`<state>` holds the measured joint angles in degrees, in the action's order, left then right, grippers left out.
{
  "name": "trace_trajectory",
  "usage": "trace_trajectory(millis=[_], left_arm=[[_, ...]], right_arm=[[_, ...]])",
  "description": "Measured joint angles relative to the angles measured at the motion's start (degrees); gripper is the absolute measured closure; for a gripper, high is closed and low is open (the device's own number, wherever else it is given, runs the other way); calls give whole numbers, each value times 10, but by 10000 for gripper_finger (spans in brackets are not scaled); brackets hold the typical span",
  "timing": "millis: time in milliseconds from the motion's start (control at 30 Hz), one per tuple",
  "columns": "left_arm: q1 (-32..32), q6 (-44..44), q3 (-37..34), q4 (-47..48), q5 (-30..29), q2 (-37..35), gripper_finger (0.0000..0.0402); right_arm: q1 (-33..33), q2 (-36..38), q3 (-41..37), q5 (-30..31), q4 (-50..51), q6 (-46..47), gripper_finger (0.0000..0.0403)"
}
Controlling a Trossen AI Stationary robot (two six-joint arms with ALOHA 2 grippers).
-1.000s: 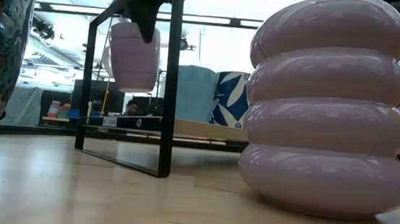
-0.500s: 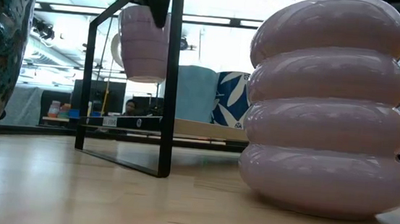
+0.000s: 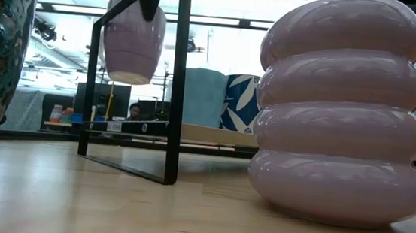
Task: Place coffee mugs
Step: Put the top purple mug on the shelf
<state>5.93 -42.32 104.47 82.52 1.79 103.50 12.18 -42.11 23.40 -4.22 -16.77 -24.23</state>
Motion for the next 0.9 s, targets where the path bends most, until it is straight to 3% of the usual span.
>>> trace_trajectory(millis=[233,533,900], left_arm=[[18,41,0,-55,5,21,381],[41,145,-1,-55,-16,65,381],[43,169,-39,-71,-23,64,381]], right_arm=[[1,0,0,-8,-6,-6,234],[1,0,0,-16,-8,-6,234],[1,0,0,-16,-7,-2,234]])
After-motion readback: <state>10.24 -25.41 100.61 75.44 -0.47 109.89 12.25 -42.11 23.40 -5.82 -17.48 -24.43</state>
